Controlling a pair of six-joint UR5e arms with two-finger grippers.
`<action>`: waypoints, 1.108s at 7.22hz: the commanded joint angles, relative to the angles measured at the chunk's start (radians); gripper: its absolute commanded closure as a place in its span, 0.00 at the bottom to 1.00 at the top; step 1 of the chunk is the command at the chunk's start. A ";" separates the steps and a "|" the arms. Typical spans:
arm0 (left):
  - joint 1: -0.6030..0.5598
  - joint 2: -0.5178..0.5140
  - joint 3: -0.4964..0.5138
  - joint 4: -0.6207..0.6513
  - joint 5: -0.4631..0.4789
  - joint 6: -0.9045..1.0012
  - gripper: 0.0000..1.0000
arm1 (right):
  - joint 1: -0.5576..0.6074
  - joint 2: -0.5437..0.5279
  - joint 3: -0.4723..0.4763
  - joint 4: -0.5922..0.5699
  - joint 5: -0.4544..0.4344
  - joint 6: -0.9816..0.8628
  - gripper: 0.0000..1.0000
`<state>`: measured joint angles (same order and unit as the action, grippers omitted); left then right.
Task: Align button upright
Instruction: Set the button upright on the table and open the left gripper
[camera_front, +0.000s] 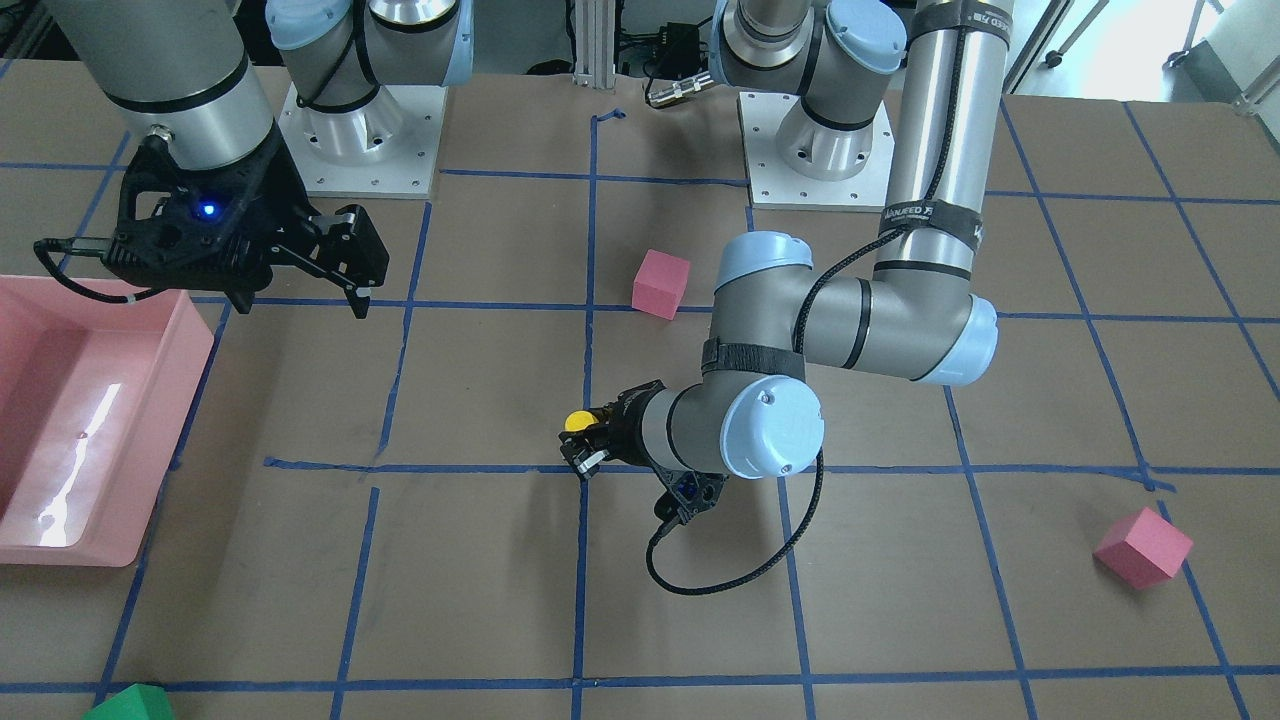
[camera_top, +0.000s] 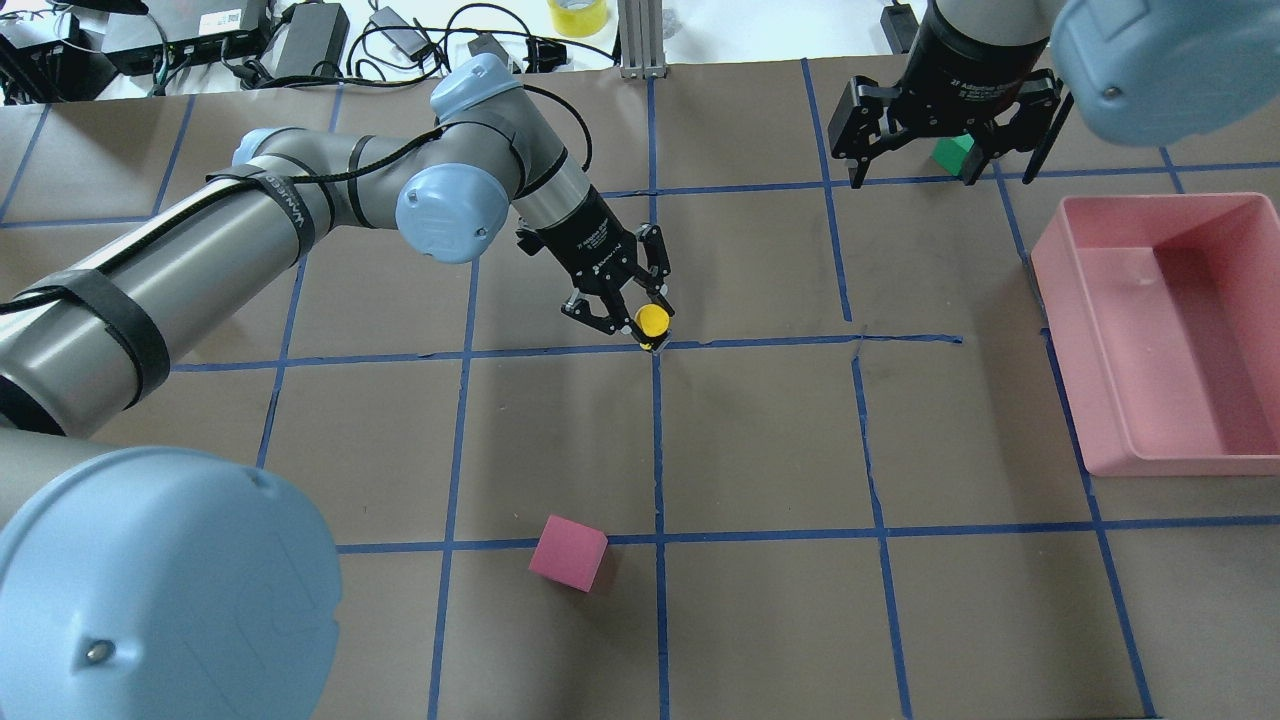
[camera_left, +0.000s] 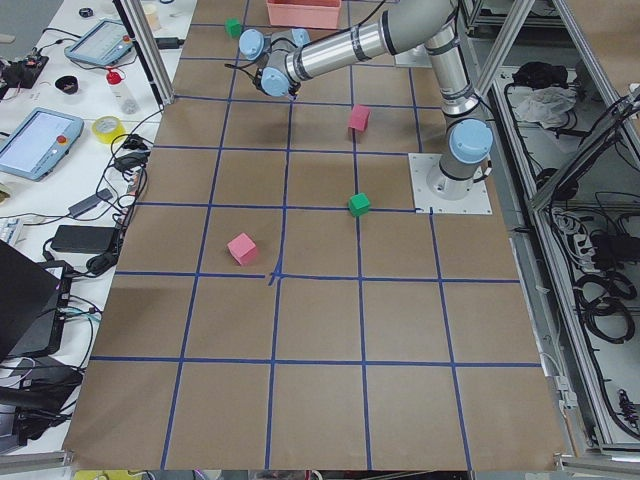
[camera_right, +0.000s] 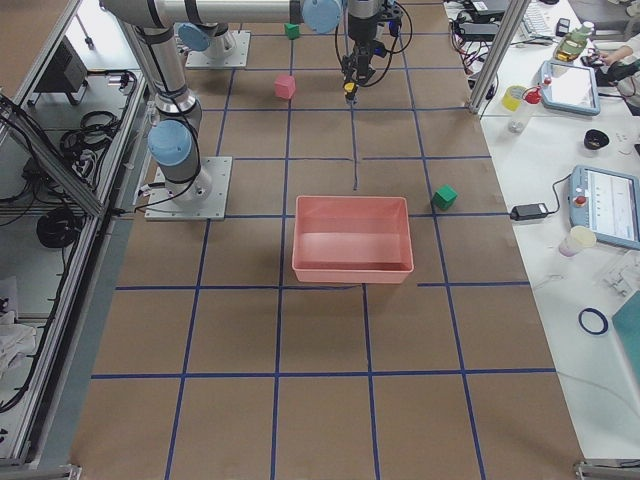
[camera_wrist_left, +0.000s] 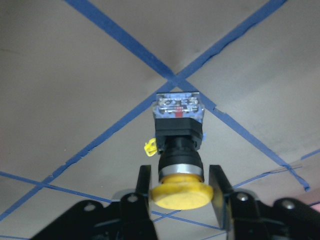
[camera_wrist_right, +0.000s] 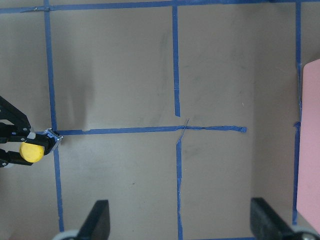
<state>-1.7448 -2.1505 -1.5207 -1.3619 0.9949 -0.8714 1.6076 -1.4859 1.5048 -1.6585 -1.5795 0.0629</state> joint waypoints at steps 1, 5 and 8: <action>0.002 -0.011 -0.001 0.001 0.004 0.003 1.00 | 0.000 0.001 0.002 0.000 -0.002 0.000 0.00; 0.001 -0.017 -0.001 0.014 0.007 0.008 0.27 | 0.000 0.001 0.002 0.002 -0.004 0.000 0.00; 0.001 0.010 0.000 0.014 0.022 0.043 0.00 | 0.000 0.001 0.002 0.005 -0.002 0.000 0.00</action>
<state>-1.7436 -2.1607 -1.5226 -1.3485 1.0094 -0.8352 1.6076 -1.4849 1.5064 -1.6554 -1.5817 0.0629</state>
